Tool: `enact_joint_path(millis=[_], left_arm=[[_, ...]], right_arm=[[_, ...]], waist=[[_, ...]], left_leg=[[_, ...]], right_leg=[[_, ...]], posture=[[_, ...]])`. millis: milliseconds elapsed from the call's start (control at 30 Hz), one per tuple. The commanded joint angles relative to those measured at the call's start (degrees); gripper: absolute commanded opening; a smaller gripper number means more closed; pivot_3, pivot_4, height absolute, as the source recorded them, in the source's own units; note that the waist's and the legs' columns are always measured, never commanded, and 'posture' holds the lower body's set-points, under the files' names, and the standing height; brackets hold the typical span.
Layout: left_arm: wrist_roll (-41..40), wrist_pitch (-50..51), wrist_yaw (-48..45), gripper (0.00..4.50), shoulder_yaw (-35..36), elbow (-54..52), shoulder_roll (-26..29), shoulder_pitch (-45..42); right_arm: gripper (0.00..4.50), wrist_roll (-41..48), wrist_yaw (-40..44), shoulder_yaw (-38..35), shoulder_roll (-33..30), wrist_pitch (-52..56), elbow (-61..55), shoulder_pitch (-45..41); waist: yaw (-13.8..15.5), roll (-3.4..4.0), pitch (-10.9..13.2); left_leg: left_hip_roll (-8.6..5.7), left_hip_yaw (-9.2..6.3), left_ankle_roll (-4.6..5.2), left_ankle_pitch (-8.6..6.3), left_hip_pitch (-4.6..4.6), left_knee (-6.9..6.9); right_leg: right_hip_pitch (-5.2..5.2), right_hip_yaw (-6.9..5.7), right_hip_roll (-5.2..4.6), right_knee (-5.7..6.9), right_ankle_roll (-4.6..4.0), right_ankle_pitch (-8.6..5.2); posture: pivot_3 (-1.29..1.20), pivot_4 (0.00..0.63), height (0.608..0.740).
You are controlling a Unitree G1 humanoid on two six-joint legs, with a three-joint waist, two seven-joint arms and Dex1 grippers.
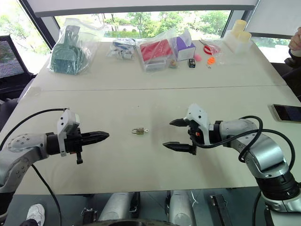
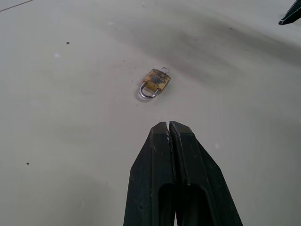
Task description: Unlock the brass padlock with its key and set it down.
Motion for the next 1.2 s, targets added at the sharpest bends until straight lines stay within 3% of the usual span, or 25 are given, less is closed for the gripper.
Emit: enact_joint_path(millis=[33,567,800,967,1100,1200], left_arm=[[-1.5,-0.1,-0.3,0.00,2.2,-0.5,0.5,-0.5],[-4.0,5.2,1.1,0.00,2.8,-1.6,1.7,-3.4],[-3.0,4.4,-0.3,0.00,1.6,-1.0,3.2,-4.2],[-0.7,1.7,-4.1,0.00,-2.6,2.5,3.3,-9.4],[5.2,-3.7,-10.0,1.59,-12.2,9.5,1.0,-18.4],[9.1,-8.1,-13.1,3.02,-17.1,16.0,-2.0,-24.2]], right_arm=[[4.48,0.0,-0.4,-0.1,0.2,-0.9,-1.1,-1.4],[4.48,-0.3,-0.9,1.3,1.4,-1.7,-0.1,-2.6],[4.48,-0.6,-1.0,1.7,1.6,-2.0,-0.3,-2.2],[4.48,-0.8,-2.0,1.5,2.0,-2.2,-0.7,-2.1],[4.50,-1.2,-2.7,1.9,2.2,-2.7,-1.0,-1.9],[4.50,-1.5,-3.2,2.1,2.5,-2.8,-1.2,-1.7]], waist=[[0.0,0.00,0.0],[-0.1,0.00,0.0],[0.0,0.00,0.0],[0.0,-0.01,0.0],[0.3,-0.01,0.0],[0.0,-0.02,0.0]], left_leg=[[0.00,0.00,0.00,0.00,0.00,0.00],[0.00,0.01,0.00,0.00,0.00,0.00],[0.00,0.00,0.00,0.00,0.00,0.00],[-0.02,0.01,0.00,0.00,0.00,0.00],[-0.05,0.02,0.00,0.00,0.00,0.01],[-0.07,0.04,0.01,0.01,0.00,0.01]], right_leg=[[0.00,0.00,0.00,0.00,0.00,0.00],[0.00,0.01,0.00,0.00,-0.14,0.09],[-0.01,0.00,0.00,0.01,-0.14,0.09],[0.00,0.00,0.00,0.01,-0.14,0.10],[0.01,-0.01,0.00,0.01,-0.15,0.11],[0.02,0.00,0.00,0.02,-0.14,0.12]], posture=[[0.00,0.150,0.740],[0.00,0.150,0.740],[0.00,0.150,0.740],[0.00,0.150,0.740],[0.00,0.150,0.740],[0.00,0.150,0.740]])
